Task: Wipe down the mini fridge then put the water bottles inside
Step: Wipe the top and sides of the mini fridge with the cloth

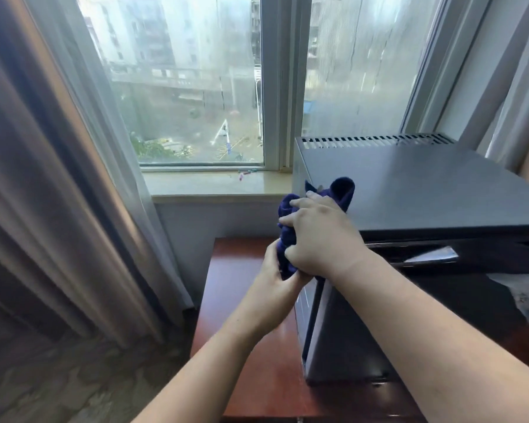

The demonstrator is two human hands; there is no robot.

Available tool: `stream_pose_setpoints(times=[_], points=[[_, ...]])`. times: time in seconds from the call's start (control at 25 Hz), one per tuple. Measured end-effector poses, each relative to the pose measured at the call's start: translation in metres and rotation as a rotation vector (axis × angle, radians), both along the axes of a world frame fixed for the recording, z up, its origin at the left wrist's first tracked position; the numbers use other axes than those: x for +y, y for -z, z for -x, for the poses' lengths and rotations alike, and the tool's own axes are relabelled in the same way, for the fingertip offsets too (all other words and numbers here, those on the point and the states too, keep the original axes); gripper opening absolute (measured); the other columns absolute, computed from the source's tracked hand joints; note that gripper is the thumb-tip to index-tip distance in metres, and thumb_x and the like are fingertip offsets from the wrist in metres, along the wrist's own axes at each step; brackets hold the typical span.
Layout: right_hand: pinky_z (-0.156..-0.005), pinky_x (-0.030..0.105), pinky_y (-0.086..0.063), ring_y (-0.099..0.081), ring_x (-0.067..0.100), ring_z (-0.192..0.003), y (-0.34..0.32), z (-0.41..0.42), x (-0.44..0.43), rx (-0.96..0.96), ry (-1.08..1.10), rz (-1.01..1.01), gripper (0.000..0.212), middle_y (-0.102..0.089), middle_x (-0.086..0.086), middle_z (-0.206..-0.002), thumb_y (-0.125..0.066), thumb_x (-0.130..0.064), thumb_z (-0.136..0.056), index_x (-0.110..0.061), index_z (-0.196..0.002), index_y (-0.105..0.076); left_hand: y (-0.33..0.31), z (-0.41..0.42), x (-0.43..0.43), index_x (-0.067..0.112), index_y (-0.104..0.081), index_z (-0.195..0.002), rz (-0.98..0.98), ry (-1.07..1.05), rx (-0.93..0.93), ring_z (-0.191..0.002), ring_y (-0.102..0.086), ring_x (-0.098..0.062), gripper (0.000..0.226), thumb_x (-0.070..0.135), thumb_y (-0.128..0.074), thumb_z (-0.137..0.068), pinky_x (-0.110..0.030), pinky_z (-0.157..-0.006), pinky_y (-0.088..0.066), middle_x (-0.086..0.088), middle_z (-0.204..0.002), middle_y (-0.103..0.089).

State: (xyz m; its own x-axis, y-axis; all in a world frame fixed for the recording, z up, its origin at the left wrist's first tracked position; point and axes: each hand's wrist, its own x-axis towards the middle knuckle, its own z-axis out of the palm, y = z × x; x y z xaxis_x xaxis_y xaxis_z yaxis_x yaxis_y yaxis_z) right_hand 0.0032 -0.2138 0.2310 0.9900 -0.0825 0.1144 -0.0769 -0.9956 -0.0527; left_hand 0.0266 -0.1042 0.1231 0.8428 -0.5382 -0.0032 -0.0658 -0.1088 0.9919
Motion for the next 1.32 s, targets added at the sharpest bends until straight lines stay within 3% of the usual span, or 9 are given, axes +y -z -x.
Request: stream_pose_setpoints(times=[0.12,0.2,0.36,0.48,0.68,0.88,1.0,1.08,1.32], points=[[-0.122,0.041,-0.021,-0.035,0.029,-0.144,0.011,-0.01,0.009,0.053,0.03,0.195,0.038,-0.057,0.005,-0.14,-0.055,-0.034,-0.09,-0.023,-0.124,-0.068,0.008,-0.005,-0.002,0.028,-0.052,-0.135,0.014,-0.032,0.064,-0.1,-0.071,-0.006,0.058,0.031,-0.076,-0.083,-0.035,-0.093,-0.061,0.0,-0.114,-0.073],[-0.125,0.044,-0.012,-0.024,0.034,-0.151,0.02,-0.012,0.012,0.141,0.039,0.303,0.04,-0.047,0.013,-0.151,-0.054,-0.031,-0.095,-0.019,-0.132,-0.063,0.011,-0.007,-0.005,0.022,-0.052,-0.136,-0.048,-0.029,0.021,-0.09,-0.066,0.008,0.048,0.01,-0.07,-0.092,-0.02,-0.08,-0.058,0.003,-0.113,-0.071],[-0.125,0.044,-0.006,-0.007,0.038,-0.157,0.048,-0.022,0.016,0.312,0.036,0.458,0.055,-0.01,0.024,-0.168,-0.036,-0.03,-0.106,-0.008,-0.156,-0.035,0.034,-0.013,-0.012,0.025,-0.044,-0.153,-0.192,-0.026,-0.051,-0.112,-0.058,0.013,0.061,0.024,-0.068,-0.096,0.0,-0.069,-0.045,0.01,-0.138,-0.062],[-0.126,0.044,-0.001,0.003,0.037,-0.158,0.09,-0.023,0.021,0.371,0.104,0.395,0.06,0.01,0.024,-0.169,-0.023,-0.029,-0.109,0.0,-0.161,-0.011,0.067,-0.018,-0.013,0.03,-0.037,-0.158,-0.185,0.03,-0.04,-0.115,-0.049,0.027,0.068,0.031,-0.067,-0.097,0.005,-0.077,-0.039,0.03,-0.14,-0.05],[-0.125,0.043,-0.008,-0.006,0.037,-0.157,0.167,-0.013,0.033,0.374,0.207,0.296,0.058,0.01,0.022,-0.17,-0.024,-0.023,-0.108,-0.003,-0.161,-0.011,0.138,-0.04,-0.003,0.025,-0.044,-0.148,-0.131,0.163,0.137,-0.105,-0.053,0.031,0.065,0.012,-0.072,-0.092,0.002,-0.089,-0.039,0.032,-0.124,-0.057],[-0.115,0.041,-0.036,-0.045,0.032,-0.144,0.221,-0.016,0.051,0.424,0.329,0.201,0.062,-0.023,0.017,-0.169,-0.028,-0.017,-0.092,-0.01,-0.151,-0.047,0.203,-0.067,0.01,0.021,-0.043,-0.151,-0.232,0.367,0.263,-0.117,-0.06,-0.001,0.066,0.004,-0.068,-0.092,-0.011,-0.096,-0.045,0.007,-0.135,-0.064],[-0.123,0.039,-0.023,-0.033,0.029,-0.151,0.24,-0.023,0.049,0.571,0.324,0.135,0.057,-0.006,0.011,-0.173,-0.042,-0.016,-0.1,-0.016,-0.157,-0.036,0.237,-0.07,0.009,0.014,-0.043,-0.151,-0.206,0.39,0.425,-0.117,-0.061,-0.007,0.064,-0.003,-0.065,-0.093,-0.006,-0.093,-0.046,0.002,-0.133,-0.065],[-0.124,0.037,-0.019,-0.025,0.028,-0.154,0.249,-0.032,0.047,0.654,0.342,0.055,0.058,0.005,0.009,-0.173,-0.044,-0.014,-0.101,-0.021,-0.158,-0.031,0.251,-0.066,0.007,0.02,-0.046,-0.149,-0.204,0.316,0.605,-0.115,-0.066,-0.013,0.06,0.002,-0.064,-0.094,-0.018,-0.096,-0.051,0.003,-0.129,-0.069],[-0.125,0.035,-0.021,-0.033,0.026,-0.151,0.281,-0.042,0.043,0.678,0.414,-0.31,0.06,-0.004,0.005,-0.173,-0.049,-0.009,-0.097,-0.034,-0.151,-0.042,0.276,-0.065,-0.001,0.04,-0.059,-0.128,-0.066,0.053,1.081,-0.097,-0.069,-0.022,0.053,-0.001,-0.042,-0.099,-0.033,-0.078,-0.053,0.0,-0.108,-0.077]])
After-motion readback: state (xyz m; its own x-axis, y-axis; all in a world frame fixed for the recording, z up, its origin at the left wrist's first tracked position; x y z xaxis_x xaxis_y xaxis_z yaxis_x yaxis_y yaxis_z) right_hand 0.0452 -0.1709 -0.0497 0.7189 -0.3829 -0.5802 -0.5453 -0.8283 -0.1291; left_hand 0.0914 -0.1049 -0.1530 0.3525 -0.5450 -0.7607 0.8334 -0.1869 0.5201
